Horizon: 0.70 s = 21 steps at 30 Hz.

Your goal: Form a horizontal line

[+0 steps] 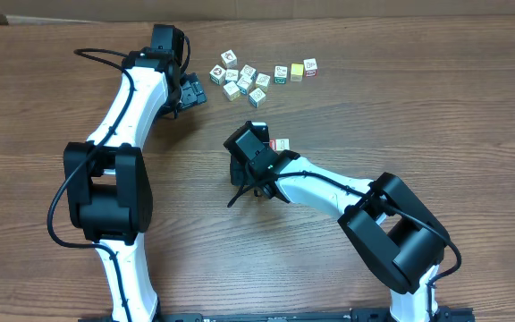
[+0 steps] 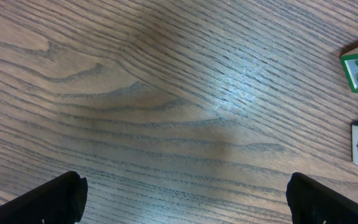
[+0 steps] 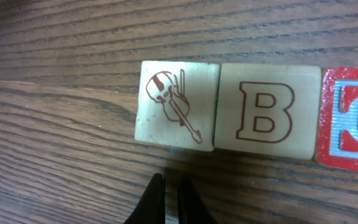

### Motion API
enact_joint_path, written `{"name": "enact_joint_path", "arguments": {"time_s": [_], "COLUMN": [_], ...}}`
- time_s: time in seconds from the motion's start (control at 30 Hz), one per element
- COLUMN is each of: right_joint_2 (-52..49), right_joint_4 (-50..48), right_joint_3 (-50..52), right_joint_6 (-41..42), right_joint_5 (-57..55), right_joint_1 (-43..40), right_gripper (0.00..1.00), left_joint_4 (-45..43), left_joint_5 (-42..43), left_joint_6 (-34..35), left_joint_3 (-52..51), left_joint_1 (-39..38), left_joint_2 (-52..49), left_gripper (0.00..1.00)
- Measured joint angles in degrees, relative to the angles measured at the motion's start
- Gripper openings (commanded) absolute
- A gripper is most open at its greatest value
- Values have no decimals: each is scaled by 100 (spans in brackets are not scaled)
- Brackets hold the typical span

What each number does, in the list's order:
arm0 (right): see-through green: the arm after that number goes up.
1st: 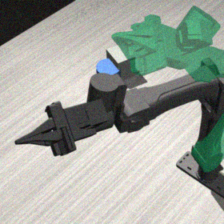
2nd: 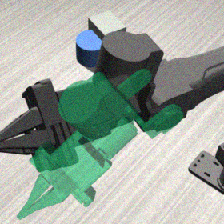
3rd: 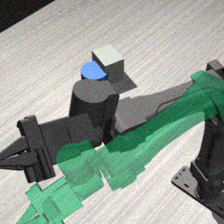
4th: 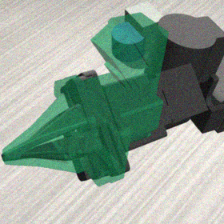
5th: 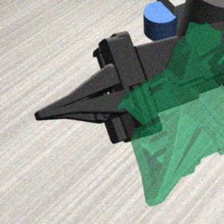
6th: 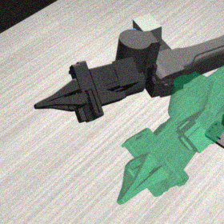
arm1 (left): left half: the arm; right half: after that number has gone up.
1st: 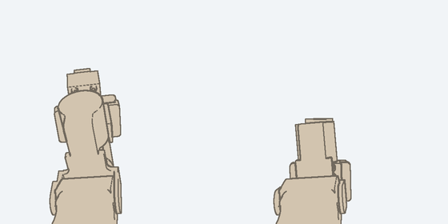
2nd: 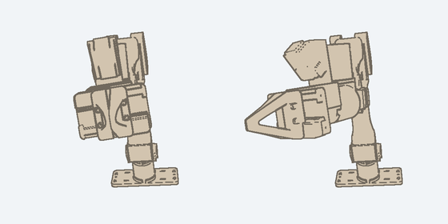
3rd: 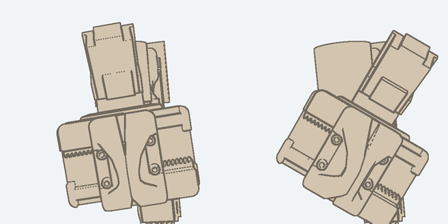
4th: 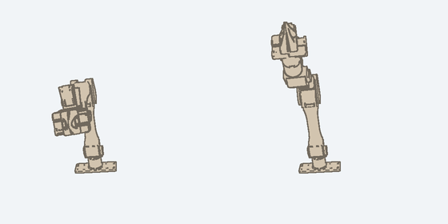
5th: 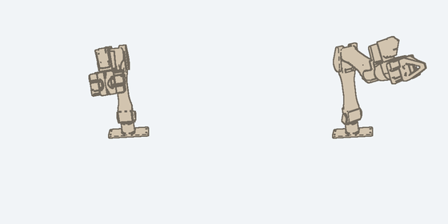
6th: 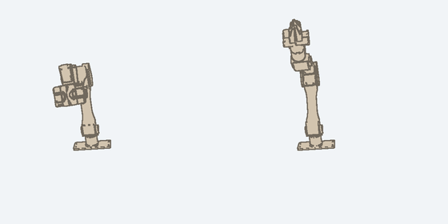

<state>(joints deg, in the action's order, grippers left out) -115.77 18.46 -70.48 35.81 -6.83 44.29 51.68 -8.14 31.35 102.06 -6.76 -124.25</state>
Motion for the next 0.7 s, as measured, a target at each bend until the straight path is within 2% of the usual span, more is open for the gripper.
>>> {"name": "enact_joint_path", "arguments": {"time_s": [0.7], "right_joint_2": [0], "right_joint_4": [-256], "right_joint_3": [4], "right_joint_6": [2], "right_joint_5": [-111], "right_joint_1": [0], "right_gripper": [6], "left_joint_4": [0], "left_joint_5": [0], "left_joint_6": [0], "left_joint_3": [0], "left_joint_1": [0], "left_joint_2": [0], "left_gripper": [100]}}
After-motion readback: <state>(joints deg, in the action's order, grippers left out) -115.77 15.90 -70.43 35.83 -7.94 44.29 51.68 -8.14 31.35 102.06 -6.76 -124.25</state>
